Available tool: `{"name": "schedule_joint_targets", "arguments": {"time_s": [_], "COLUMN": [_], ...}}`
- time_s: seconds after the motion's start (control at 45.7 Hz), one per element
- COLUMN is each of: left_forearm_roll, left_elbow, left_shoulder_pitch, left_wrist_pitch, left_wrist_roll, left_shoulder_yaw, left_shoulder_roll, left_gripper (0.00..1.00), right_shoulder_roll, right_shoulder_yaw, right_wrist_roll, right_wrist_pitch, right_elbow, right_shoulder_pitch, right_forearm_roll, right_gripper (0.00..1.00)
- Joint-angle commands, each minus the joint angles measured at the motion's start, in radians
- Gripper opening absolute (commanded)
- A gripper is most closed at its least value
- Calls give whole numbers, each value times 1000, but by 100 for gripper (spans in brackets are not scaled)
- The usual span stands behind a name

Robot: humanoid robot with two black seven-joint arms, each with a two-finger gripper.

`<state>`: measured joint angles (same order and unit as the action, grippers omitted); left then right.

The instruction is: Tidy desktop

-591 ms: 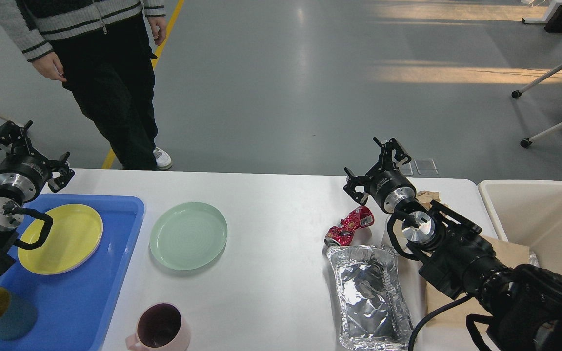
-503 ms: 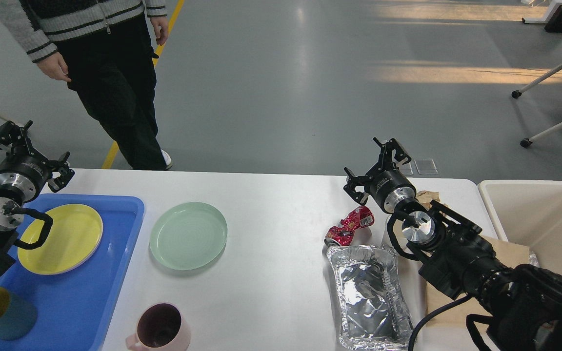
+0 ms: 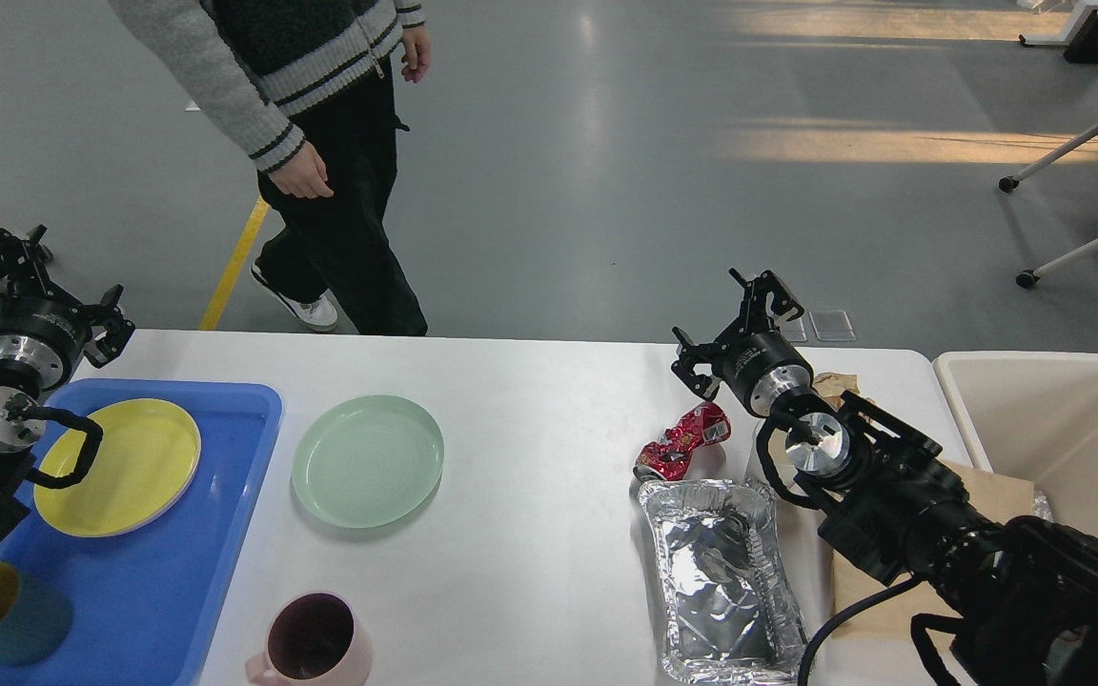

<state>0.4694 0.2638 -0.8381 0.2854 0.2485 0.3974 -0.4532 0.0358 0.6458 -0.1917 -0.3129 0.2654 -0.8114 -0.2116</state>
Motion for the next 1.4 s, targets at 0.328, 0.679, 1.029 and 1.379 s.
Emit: {"name": "schedule_joint_targets", "arguments": {"time_s": [0.328, 0.679, 1.029, 1.379], "left_forearm_roll": [-2, -2, -2, -2], "left_elbow": [0, 0, 0, 2], "left_shoulder_pitch": [2, -4, -9, -15], "left_wrist_pitch": [0, 0, 1, 0], "left_wrist_roll": [-9, -104, -106, -106], "left_shoulder_yaw": [-3, -5, -5, -5], "left_shoulder_roll": [-1, -12, -19, -19], "left_gripper": [97, 97, 97, 97], "right_shoulder_roll": [1, -1, 1, 0], "right_shoulder_yaw": [0, 0, 0, 0], "right_wrist_roll": [0, 0, 0, 0], "right_wrist_pitch": [0, 0, 0, 0], "right_elbow": [0, 0, 0, 0], "right_shoulder_pitch": [0, 1, 0, 0], "right_forearm_roll": [0, 0, 0, 0], "right_gripper": [100, 100, 100, 100]}}
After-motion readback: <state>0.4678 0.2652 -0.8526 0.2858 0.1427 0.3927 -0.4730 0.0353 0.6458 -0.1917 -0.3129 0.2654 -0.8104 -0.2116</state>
